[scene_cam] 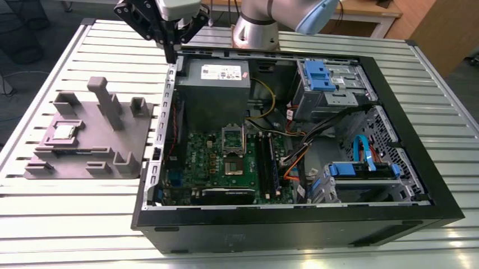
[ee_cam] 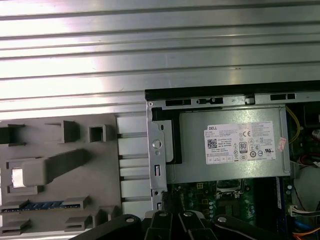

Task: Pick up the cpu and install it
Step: 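Reach for the cpu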

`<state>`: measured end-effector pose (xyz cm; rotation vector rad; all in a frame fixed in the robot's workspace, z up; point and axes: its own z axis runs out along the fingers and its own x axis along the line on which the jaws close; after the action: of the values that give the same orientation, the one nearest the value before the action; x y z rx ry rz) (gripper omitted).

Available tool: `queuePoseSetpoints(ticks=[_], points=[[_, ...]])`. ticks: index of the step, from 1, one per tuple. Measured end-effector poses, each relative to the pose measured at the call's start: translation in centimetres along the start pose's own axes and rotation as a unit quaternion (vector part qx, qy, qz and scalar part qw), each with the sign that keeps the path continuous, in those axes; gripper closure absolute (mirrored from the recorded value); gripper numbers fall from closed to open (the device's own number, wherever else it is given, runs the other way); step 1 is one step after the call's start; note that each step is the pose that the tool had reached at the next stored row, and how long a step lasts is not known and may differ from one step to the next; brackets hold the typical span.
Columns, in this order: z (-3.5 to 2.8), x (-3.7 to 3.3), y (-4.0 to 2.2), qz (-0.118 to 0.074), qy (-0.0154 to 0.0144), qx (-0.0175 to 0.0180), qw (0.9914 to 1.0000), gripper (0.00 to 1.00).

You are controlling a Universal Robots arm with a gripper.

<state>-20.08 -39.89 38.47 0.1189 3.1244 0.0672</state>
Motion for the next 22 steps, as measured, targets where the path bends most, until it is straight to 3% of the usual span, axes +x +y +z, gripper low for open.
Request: queuePoseSetpoints(ticks=[22], points=[[0.08,0.62,-0.05,0.000,0.0009,0.0001,1.00000,0.90]])
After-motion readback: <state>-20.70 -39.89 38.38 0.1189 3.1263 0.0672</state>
